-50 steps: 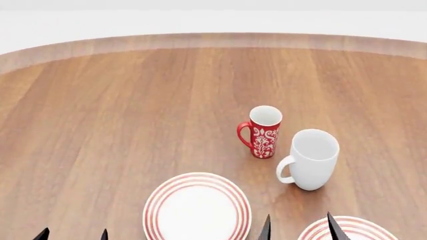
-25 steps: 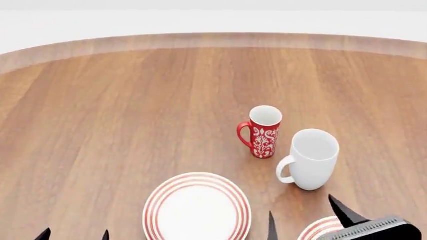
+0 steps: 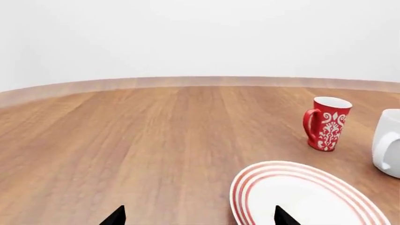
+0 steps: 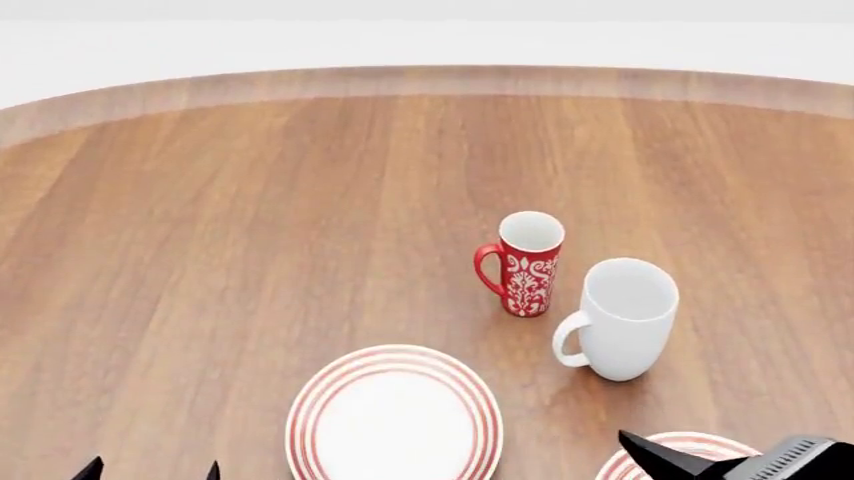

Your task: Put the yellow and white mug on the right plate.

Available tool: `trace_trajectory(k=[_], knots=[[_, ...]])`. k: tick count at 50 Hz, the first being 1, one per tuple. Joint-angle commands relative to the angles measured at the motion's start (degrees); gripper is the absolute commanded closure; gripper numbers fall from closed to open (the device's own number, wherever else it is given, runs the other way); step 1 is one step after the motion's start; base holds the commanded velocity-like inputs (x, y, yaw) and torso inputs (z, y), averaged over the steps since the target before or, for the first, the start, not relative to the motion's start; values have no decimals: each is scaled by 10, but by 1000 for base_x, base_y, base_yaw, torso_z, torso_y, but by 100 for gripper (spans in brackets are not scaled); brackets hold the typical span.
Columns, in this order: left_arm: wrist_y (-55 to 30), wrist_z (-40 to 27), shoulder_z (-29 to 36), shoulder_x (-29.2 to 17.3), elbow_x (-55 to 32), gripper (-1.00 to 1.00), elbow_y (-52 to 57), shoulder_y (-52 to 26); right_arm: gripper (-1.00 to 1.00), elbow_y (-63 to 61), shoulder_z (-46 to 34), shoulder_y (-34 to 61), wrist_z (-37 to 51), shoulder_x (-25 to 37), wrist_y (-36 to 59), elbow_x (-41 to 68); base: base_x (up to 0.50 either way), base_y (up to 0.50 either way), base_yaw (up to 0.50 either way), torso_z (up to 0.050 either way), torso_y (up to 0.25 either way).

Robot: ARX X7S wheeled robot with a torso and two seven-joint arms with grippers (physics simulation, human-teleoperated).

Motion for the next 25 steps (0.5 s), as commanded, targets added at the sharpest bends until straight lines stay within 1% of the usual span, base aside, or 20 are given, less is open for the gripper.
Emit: trace_trajectory(k=[1, 7, 16, 19, 25], knots=[[1, -3, 3, -2, -2, -100, -2, -1, -100, 0, 5, -33, -50, 30, -6, 20, 0, 0, 0, 0, 0], [2, -4, 5, -3, -2, -100, -3, -2, -100, 0, -1, -61, -65, 39, -22, 4, 0, 0, 0, 0, 0], [3, -7, 8, -5, -3, -100, -4, -2, -100, -23, 9, -112, -97, 56, -43, 13, 0, 0, 0, 0, 0], [4, -8, 9, -5, -4, -100, -4, -2, -100, -41, 17, -147, -126, 67, -61, 27, 0, 0, 0, 0, 0], [3, -9, 11, -7, -5, -100, -3, -2, -100, -71, 35, -200, -150, 80, -86, 31, 0, 0, 0, 0, 0]])
